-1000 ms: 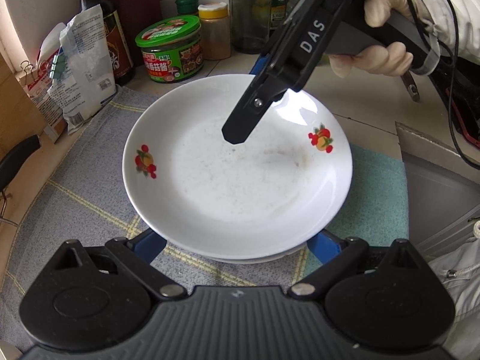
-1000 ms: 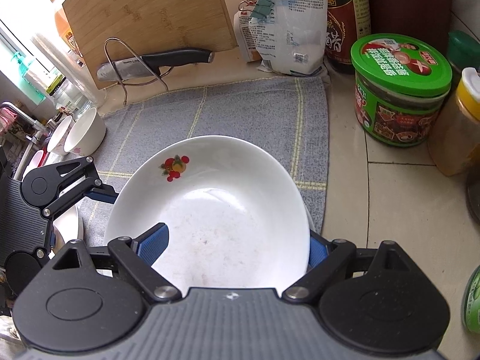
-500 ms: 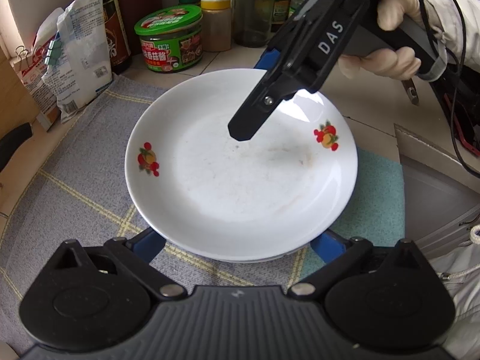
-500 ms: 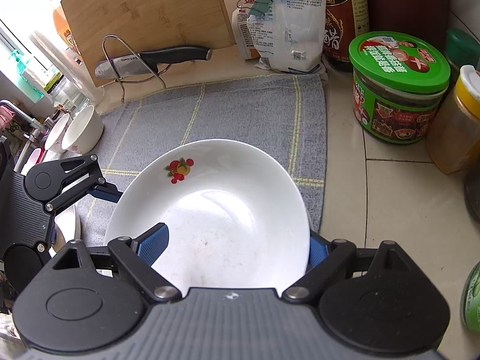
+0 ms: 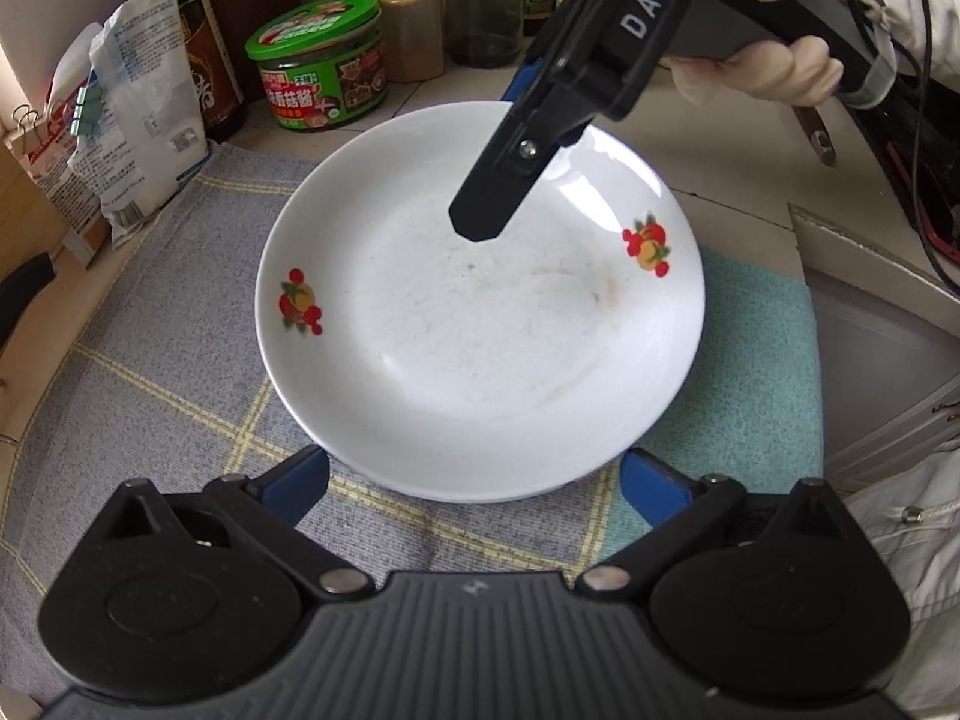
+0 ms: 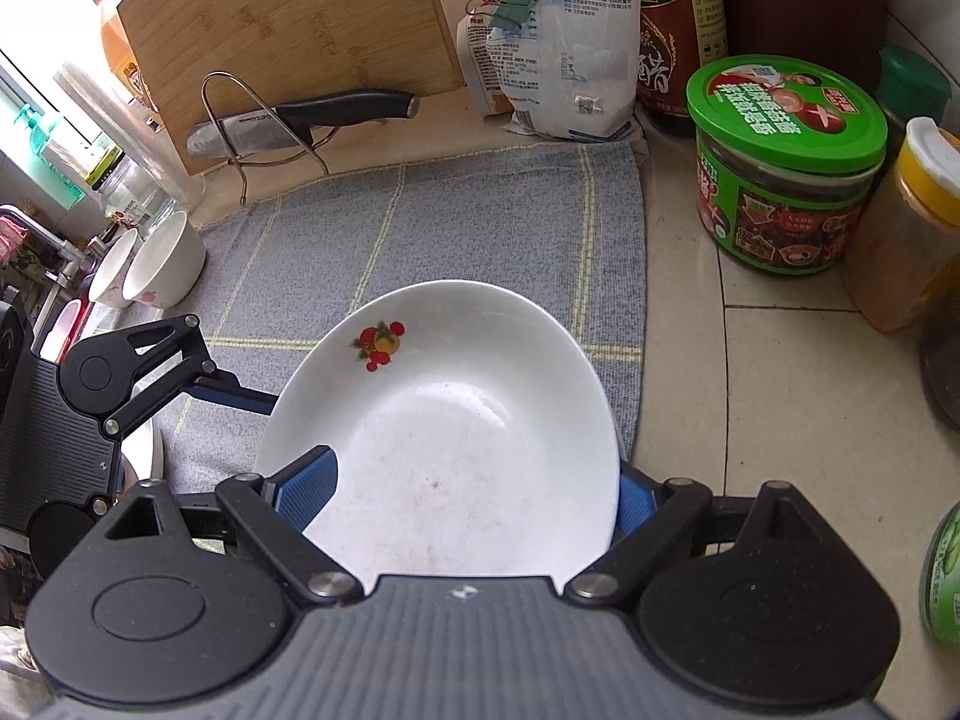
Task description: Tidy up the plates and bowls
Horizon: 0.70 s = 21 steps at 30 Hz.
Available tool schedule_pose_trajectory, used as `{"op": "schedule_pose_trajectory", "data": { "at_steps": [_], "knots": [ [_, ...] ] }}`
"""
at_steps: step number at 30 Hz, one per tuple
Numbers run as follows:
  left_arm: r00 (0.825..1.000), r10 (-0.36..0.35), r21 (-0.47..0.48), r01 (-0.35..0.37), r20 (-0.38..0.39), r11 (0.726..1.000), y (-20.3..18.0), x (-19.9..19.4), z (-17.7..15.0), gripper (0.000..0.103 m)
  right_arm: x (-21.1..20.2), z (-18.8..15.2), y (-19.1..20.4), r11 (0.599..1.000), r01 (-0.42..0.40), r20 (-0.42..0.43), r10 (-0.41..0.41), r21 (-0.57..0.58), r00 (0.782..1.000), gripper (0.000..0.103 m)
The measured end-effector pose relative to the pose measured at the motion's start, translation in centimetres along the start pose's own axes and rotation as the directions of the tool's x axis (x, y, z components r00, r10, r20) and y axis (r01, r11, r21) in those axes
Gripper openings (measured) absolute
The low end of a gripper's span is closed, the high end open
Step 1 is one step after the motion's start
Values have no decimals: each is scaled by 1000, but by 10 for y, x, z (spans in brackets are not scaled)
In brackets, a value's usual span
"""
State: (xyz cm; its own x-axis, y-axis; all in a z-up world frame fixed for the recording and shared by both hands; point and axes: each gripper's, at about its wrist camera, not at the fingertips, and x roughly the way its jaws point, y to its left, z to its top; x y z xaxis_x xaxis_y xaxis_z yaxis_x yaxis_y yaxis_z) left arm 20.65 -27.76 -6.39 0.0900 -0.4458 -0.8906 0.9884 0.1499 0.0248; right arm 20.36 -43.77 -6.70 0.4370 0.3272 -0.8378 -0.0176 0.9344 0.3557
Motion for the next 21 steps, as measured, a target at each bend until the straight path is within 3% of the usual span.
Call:
{"op": "schedule_pose_trajectory", "data": {
  "at_steps": [12, 19, 21],
  "knots": [
    [997, 29, -11, -29, 76, 1000, -3, -20, 4, 102, -3, -6, 5, 1000, 15, -18, -15, -10, 1000, 98],
    [991, 59, -54, -52, 122, 997, -2, -35, 3, 102, -6, -8, 15, 990, 123, 3, -123, -75, 992, 103],
    [990, 63, -58, -56, 127, 997, -3, -36, 2, 102, -10, -8, 15, 992, 104, 15, -103, -73, 995, 103]
  ]
}}
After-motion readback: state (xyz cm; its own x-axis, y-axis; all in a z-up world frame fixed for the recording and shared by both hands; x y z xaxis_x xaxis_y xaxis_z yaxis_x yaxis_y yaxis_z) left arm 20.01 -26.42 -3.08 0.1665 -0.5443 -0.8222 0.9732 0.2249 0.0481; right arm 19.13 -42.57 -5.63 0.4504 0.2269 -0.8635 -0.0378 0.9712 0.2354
